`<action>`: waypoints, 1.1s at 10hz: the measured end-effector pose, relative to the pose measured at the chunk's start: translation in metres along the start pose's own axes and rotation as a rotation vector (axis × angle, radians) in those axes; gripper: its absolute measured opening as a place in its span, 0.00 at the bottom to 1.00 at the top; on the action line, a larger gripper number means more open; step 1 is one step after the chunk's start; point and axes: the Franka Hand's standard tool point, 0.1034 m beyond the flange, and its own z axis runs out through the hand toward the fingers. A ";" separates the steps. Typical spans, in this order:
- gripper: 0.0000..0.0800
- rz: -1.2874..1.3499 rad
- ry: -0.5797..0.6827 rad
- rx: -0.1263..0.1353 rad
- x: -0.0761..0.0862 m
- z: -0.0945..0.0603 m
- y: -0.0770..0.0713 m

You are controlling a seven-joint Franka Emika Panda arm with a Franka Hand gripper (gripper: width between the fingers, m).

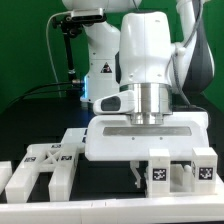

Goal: Assemble chair

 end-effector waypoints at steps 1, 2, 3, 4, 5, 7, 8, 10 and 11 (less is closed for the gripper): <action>0.05 -0.024 -0.010 -0.012 -0.007 -0.007 0.020; 0.05 0.003 -0.069 -0.007 -0.019 -0.013 0.032; 0.05 -0.008 -0.084 -0.015 -0.022 -0.022 0.049; 0.05 -0.018 -0.121 -0.012 -0.025 -0.032 0.067; 0.05 0.017 -0.271 0.043 -0.031 -0.049 0.075; 0.05 0.014 -0.480 0.110 -0.021 -0.065 0.066; 0.05 0.014 -0.539 0.117 -0.021 -0.062 0.064; 0.05 -0.003 -0.707 0.136 -0.030 -0.066 0.064; 0.05 -0.035 -0.852 0.124 -0.032 -0.076 0.078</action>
Offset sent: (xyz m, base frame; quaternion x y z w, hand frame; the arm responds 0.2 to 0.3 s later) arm -0.0352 -0.0641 0.0382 0.0126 -0.0810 -0.0458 0.9956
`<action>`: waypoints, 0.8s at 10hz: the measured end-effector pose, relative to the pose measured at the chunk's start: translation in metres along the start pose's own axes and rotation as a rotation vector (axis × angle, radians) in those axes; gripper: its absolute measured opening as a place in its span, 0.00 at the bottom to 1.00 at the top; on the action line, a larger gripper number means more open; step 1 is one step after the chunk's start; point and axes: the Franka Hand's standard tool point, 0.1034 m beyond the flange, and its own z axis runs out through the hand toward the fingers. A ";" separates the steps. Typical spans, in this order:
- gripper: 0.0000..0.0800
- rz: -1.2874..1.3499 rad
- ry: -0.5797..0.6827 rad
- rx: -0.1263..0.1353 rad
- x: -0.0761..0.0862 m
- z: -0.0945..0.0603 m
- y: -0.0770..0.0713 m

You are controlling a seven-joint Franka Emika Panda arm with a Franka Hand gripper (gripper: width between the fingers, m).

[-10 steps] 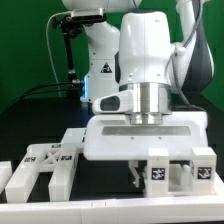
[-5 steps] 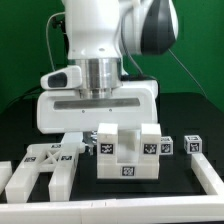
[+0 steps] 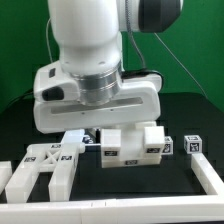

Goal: Assemble chair

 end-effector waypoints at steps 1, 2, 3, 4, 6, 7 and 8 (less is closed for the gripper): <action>0.05 -0.006 -0.139 0.005 -0.004 -0.001 0.010; 0.05 0.004 -0.234 -0.004 -0.003 -0.003 0.014; 0.05 0.023 -0.344 -0.024 -0.006 -0.004 0.012; 0.05 0.026 -0.430 -0.021 -0.006 0.002 0.012; 0.05 0.025 -0.456 -0.027 0.000 0.007 0.016; 0.05 0.012 -0.505 -0.043 -0.002 0.009 0.018; 0.05 0.016 -0.528 -0.047 0.006 0.015 0.021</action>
Offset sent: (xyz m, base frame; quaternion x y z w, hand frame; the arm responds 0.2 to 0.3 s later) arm 0.0000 0.0000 0.0000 0.0000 -0.2571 0.0000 0.9664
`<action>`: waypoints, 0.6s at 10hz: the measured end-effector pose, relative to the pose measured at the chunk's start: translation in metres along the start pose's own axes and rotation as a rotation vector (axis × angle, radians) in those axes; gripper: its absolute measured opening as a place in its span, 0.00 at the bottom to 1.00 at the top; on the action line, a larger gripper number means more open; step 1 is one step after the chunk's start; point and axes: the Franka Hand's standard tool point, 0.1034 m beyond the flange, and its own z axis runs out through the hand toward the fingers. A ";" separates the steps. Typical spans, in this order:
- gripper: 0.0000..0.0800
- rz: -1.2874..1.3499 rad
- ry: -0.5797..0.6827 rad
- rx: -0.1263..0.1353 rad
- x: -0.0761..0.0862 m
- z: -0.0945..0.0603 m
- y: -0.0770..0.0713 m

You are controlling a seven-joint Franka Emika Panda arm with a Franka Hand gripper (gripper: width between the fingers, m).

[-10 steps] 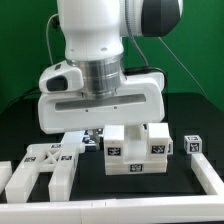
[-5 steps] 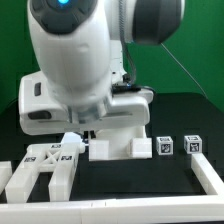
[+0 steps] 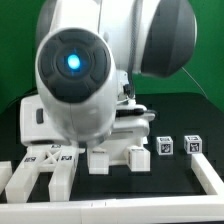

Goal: Assemble chair

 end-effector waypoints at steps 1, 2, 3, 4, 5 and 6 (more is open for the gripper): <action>0.05 0.013 0.025 -0.010 0.009 -0.003 0.000; 0.05 0.003 0.047 -0.019 0.011 -0.006 -0.007; 0.05 -0.002 0.047 -0.023 0.010 -0.006 -0.013; 0.05 0.026 0.045 -0.021 0.013 -0.003 -0.012; 0.05 0.056 0.043 -0.019 0.014 0.001 -0.011; 0.05 0.074 0.040 -0.018 0.017 0.004 -0.010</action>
Offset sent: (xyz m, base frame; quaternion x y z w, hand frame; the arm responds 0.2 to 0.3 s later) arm 0.0070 0.0118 0.0031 0.0140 -0.0100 0.0369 0.9992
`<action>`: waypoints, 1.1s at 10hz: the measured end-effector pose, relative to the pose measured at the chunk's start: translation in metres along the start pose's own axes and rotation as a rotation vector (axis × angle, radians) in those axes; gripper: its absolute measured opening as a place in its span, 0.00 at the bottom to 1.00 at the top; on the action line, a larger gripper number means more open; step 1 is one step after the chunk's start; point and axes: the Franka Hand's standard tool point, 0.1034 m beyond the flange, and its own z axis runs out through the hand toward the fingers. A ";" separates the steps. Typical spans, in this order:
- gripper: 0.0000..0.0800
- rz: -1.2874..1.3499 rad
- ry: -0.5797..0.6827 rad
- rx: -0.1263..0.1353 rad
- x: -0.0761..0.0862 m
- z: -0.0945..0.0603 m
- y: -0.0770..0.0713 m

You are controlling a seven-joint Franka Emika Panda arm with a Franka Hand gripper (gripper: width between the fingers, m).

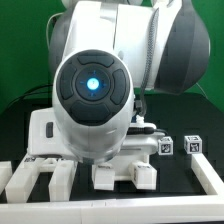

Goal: Assemble chair

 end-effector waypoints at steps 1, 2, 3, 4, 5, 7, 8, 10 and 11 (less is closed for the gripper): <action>0.05 0.015 -0.004 0.004 0.000 0.002 0.001; 0.05 0.021 -0.005 0.007 0.000 0.002 0.001; 0.05 0.020 -0.003 0.007 0.000 0.002 0.002; 0.05 0.019 -0.002 0.004 0.000 0.001 0.002; 0.05 0.015 -0.001 0.003 0.000 0.001 0.002; 0.05 0.014 0.000 0.003 0.001 0.001 0.002; 0.17 0.014 0.001 0.003 0.001 0.001 0.002; 0.56 0.015 0.001 0.003 0.001 0.001 0.002; 0.56 0.015 0.001 0.004 0.001 0.001 0.003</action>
Offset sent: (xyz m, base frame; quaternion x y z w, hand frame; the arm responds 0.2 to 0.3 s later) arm -0.0024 0.0041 -0.0008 -0.0021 0.0082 -0.0137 0.9999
